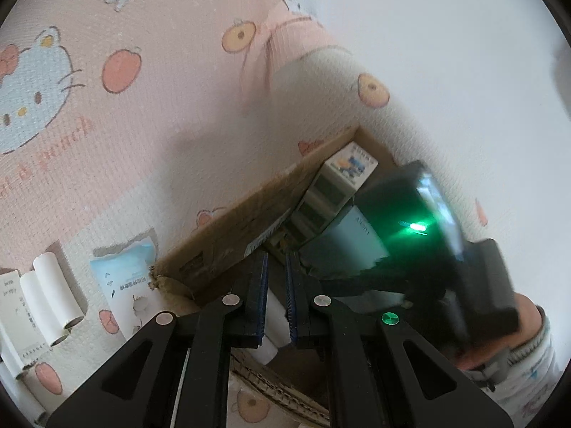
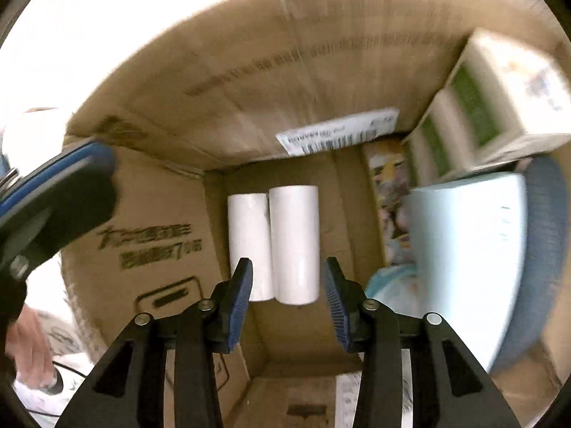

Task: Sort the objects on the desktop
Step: 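Move the left gripper back toward the paper tube pile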

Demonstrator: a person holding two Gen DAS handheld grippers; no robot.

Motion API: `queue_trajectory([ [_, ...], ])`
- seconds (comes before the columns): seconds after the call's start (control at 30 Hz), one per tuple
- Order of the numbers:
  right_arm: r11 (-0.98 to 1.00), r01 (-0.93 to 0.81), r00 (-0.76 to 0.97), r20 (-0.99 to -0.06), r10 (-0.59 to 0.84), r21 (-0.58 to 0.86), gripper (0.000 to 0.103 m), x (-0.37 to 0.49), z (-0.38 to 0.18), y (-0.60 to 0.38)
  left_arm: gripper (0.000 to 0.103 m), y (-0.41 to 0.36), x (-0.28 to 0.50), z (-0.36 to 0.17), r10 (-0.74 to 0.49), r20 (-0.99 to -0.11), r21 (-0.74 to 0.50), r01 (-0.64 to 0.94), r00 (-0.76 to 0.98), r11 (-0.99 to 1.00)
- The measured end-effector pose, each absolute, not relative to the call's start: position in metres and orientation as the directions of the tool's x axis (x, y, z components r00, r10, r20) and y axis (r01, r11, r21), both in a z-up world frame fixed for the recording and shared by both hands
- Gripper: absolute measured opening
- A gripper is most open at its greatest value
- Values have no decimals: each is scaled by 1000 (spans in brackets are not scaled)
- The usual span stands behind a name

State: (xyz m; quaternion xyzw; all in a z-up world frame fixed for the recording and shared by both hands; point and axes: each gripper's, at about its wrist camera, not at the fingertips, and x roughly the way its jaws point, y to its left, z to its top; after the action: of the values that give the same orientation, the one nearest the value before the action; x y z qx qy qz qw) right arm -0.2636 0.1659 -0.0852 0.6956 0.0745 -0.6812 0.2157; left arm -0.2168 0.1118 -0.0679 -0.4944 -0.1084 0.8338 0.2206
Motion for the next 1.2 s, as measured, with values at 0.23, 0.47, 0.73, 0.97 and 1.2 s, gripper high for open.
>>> queue_trajectory([
  [0.23,-886,452,-70,-986,-150,103,38,-240,-36,156,9,100,-200,-54,526,-722,-442,-285,-449,-850],
  [0.47,-858,514,-157,-983,-95,0,38,-216,-7,137,9,82,-184,-46,567,-673,-475,-311,-475,-823],
  [0.73,-820,569,-229,-970,-78,-69,38,-190,7,123,9,56,-153,-46,467,-683,-379,-274,-562,-884],
  [0.97,-783,607,-275,-960,-49,-134,38,-168,11,114,9,18,-108,-74,311,-775,-196,-259,-551,-946],
  [1.2,-755,629,-357,-932,-67,-186,38,-145,20,99,9,-46,-73,-94,177,-801,-125,-129,-572,-984],
])
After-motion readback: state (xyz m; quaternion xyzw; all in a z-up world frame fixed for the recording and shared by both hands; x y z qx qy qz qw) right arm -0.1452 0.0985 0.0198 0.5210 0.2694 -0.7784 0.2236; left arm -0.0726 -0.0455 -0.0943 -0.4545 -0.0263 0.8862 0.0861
